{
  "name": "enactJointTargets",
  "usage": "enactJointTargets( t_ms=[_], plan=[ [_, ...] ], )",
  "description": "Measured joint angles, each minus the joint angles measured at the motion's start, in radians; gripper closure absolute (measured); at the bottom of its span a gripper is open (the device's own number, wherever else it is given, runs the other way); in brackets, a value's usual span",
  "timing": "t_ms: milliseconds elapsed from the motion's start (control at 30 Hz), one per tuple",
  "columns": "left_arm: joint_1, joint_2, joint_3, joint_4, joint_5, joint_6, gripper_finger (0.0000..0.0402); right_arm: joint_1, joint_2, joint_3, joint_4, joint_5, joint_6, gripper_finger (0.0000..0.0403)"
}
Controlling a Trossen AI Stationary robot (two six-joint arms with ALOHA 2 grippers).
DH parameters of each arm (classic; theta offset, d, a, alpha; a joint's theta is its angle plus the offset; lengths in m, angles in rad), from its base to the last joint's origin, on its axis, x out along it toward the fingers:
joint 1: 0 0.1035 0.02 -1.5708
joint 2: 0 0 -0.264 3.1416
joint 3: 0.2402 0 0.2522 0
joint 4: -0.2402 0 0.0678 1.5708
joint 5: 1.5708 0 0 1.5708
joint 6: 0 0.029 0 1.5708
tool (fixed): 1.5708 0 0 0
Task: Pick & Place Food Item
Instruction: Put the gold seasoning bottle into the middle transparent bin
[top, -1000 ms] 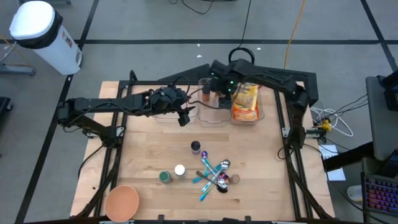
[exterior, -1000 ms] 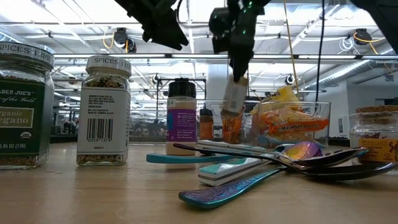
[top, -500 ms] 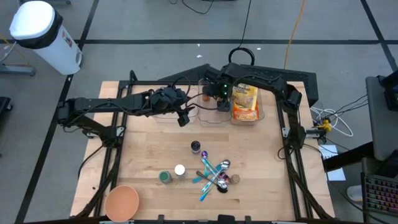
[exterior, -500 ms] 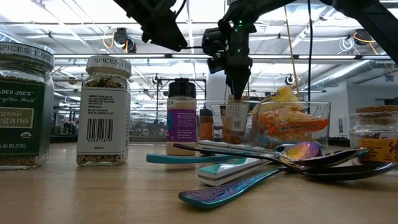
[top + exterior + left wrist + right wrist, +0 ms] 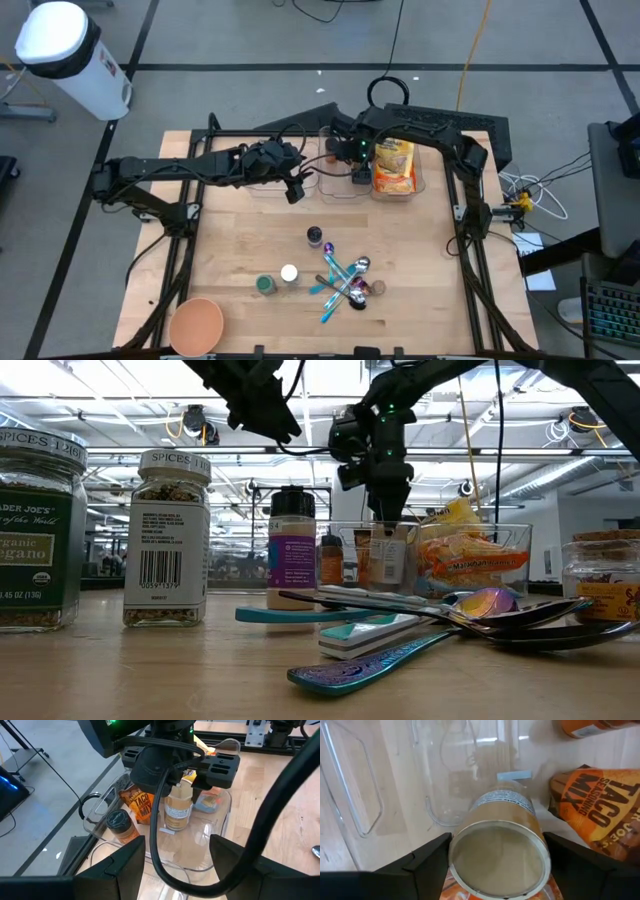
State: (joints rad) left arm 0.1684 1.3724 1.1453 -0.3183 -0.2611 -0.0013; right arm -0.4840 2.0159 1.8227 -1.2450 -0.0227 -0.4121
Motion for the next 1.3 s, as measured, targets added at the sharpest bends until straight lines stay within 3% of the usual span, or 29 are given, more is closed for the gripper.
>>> enactJointTargets(
  t_ms=[300,533,667,933,1100,1300],
  plan=[
    [0.0,0.0,0.0,0.0,0.0,0.0,0.0172,0.014,-0.068,-0.006,0.031,0.083,-0.001,0.0109],
    [0.0,0.0,0.0,0.0,0.0,0.0,0.0172,0.021,-0.104,-0.005,0.059,0.069,-0.006,0.0108],
    [0.0,0.0,0.0,0.0,0.0,0.0,0.0172,0.019,-0.103,-0.006,0.035,-0.009,-0.012,0.0108],
    [0.0,0.0,0.0,-0.001,0.002,0.0,0.0172,0.02,-0.104,-0.099,0.069,-0.041,-0.05,0.0111],
    [0.0,0.0,0.0,-0.001,0.002,0.0,0.0172,0.021,-0.109,-0.16,0.158,0.016,-0.046,0.0108],
    [0.0,0.0,0.0,-0.002,0.002,0.0,0.0172,0.021,-0.103,-0.174,0.172,0.083,-0.019,0.0071]
  ],
)
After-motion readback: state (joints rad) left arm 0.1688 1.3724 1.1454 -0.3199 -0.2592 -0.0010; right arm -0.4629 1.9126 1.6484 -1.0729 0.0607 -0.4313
